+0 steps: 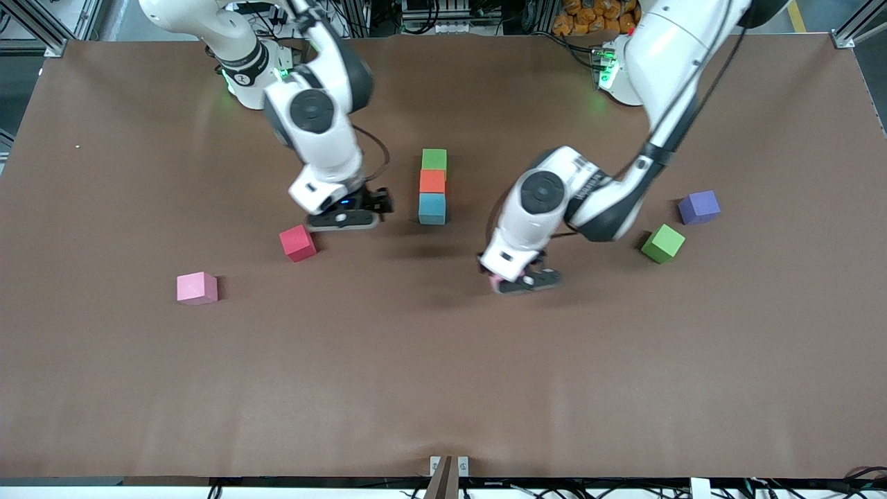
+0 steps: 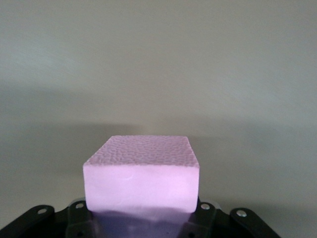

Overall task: Arrange blocks into number 1
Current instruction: 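Carry pink to cyan with the left gripper while the right gripper reaches red, then place pink beside cyan with the left gripper while the right gripper grasps red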

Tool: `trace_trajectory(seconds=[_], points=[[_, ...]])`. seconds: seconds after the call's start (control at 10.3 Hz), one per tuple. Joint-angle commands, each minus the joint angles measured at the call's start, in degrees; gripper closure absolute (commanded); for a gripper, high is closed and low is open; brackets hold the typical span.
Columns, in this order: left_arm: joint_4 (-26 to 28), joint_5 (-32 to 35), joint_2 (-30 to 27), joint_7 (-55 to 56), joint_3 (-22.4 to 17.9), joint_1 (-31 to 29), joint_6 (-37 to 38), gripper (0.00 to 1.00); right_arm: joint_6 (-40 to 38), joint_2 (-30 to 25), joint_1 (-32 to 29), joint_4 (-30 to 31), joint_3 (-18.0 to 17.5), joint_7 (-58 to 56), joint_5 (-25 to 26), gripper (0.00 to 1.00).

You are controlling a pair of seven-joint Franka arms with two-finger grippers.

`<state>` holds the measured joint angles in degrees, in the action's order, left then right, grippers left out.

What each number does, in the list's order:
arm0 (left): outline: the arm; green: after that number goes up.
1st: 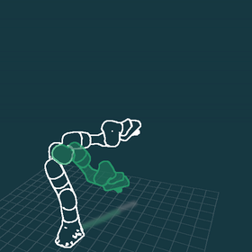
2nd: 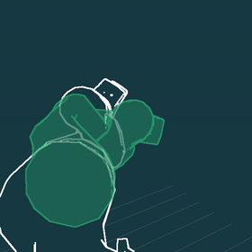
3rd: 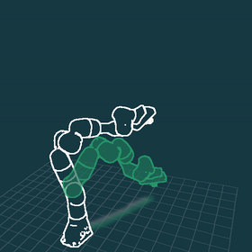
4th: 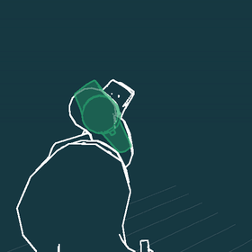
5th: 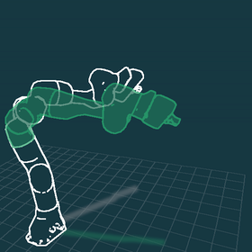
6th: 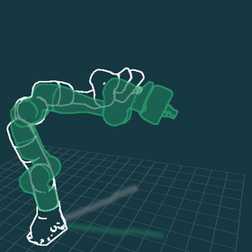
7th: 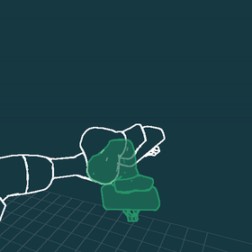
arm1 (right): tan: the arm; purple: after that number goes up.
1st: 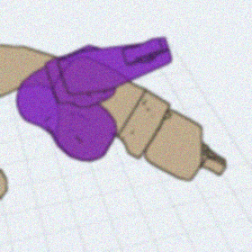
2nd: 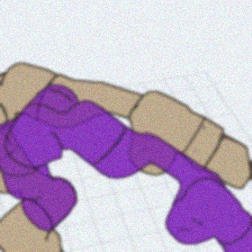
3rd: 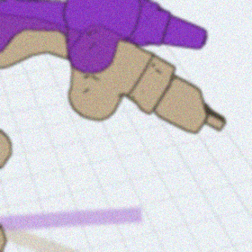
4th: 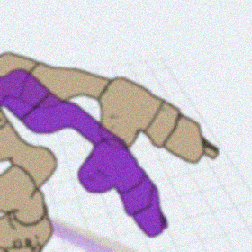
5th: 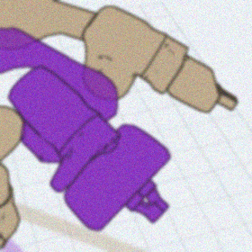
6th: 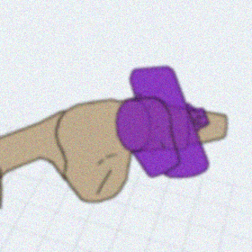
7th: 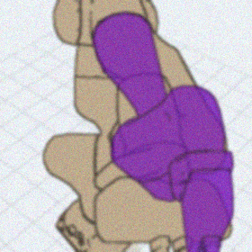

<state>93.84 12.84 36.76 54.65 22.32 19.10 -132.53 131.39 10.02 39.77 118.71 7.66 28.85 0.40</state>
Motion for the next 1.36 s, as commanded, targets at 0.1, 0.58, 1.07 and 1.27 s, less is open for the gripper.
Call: trace_trajectory(seconds=[0.1,0.58,1.07,1.27], points=[[-9.35,-3.25,7.61,1.07,-2.54,7.87,4.71,1.0,-2.28,-7.2,-15.22,2.49,-4.58,-15.01,1.36,0.0],[-16.5,-4.66,13.17,5.82,-3.33,12.36,7.46,1.0,-2.81,-4.67,-22.64,2.23,-4.58,-28.74,1.36,0.0],[-17.29,-4.58,15.45,5.65,-8.34,19.48,7.46,1.0,-1.31,2.54,-22.37,2.22,-4.58,-33.42,0.75,0.0],[-17.46,-4.58,15.45,5.65,-8.34,20.1,7.46,1.0,-0.61,2.64,-22.28,2.49,-4.67,-33.42,0.66,0.0]])
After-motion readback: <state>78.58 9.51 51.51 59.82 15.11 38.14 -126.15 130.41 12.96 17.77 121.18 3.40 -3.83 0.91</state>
